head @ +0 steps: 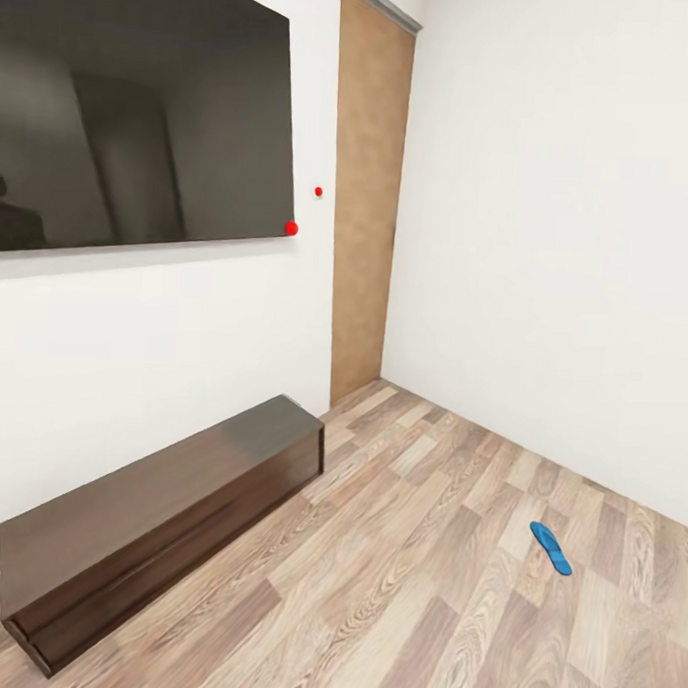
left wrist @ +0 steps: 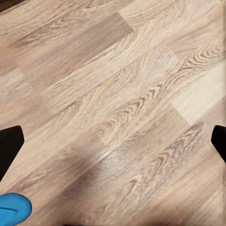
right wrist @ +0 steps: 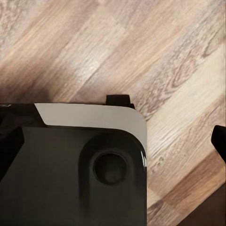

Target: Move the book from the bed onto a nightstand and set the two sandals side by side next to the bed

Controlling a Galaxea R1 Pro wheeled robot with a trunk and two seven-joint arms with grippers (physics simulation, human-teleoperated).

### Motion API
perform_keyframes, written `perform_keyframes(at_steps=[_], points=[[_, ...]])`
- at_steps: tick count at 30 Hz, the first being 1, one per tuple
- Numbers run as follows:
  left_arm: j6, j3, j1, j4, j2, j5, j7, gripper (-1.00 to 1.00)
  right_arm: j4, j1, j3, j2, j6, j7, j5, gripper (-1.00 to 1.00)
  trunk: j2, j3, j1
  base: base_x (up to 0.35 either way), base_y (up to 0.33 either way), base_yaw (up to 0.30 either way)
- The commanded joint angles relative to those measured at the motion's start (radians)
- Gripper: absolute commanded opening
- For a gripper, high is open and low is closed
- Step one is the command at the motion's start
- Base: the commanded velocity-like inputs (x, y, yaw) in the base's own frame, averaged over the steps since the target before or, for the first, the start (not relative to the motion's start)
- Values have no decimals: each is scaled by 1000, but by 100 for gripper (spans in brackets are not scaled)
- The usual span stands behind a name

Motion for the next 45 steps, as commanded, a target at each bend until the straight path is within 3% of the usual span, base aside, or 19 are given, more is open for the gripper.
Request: perform_keyframes(at_steps=[1,12,45], points=[[-3,0,0,0,0,6,0,100,1,-1,-1,0,-3,1,0,100,0,-1,0,219,-194,0],[-3,0,-1,1,0,6,0,100,0,-1,-1,0,-4,1,-1,100,0,-1,0,247,-62,44],[-3,0,0,1,0,6,0,100,1,-1,-1,0,-3,1,-1,100,0,-1,0,11,0,285]])
